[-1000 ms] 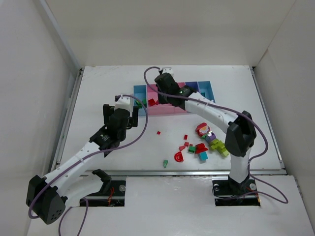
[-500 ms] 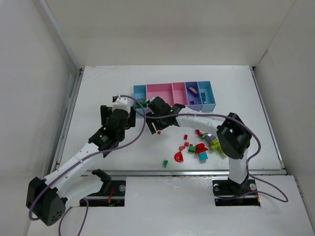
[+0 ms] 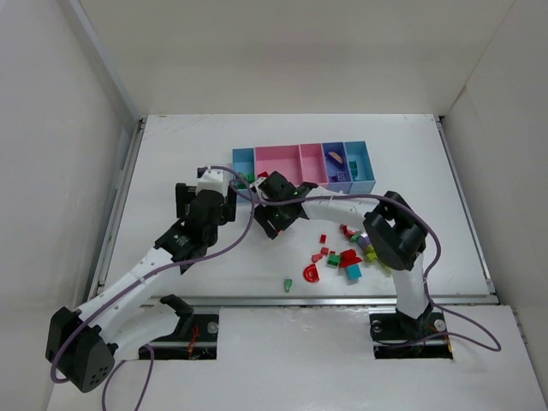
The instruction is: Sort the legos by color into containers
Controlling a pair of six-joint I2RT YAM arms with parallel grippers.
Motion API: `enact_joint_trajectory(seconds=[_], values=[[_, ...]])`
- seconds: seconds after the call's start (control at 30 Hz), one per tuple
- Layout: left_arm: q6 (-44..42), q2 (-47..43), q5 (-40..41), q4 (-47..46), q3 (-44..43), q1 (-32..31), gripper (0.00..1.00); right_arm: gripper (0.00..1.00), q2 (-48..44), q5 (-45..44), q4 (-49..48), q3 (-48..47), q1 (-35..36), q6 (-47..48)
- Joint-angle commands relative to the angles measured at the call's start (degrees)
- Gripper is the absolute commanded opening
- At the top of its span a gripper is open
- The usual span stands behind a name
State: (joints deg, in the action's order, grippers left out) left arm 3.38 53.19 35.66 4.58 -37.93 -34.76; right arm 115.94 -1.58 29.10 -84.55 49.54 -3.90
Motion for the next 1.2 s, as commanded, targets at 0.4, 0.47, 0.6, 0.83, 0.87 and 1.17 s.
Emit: enact_joint_trajectory(seconds=[0.4, 0.47, 0.6, 0.83, 0.87, 1.17], values=[[-0.39, -0.02, 1.08, -1.15, -0.74, 0.13, 1.00, 0.53, 0.16, 7.56, -3.70, 3.69, -1.73, 6.01], [-0.39, -0.02, 1.08, -1.15, -0.74, 0.13, 1.00, 0.53, 0.16, 7.56, -3.70, 3.69, -1.11, 6.01], [-0.92, -0.02, 0.55, -1.15, -0.74, 0.13, 1.00, 0.53, 0.16, 7.56, -3.70, 4.22, -1.11, 7.15], [-0.92, -0.02, 0.55, -1.15, -0.74, 0.13, 1.00, 0.52, -5.36, 9.23, -6.69, 5.98, -1.11, 4.00], [-0.92, -0.02, 0.55, -1.15, -0.74, 0.13, 1.00, 0.52, -6.07, 9.23, -7.56, 5.98, -1.11, 3.03], [-0.92, -0.02, 0.02, -1.15, -0.21, 0.13, 1.00, 0.52, -7.57, 0.72, -6.79, 5.98, -0.58, -19.02]])
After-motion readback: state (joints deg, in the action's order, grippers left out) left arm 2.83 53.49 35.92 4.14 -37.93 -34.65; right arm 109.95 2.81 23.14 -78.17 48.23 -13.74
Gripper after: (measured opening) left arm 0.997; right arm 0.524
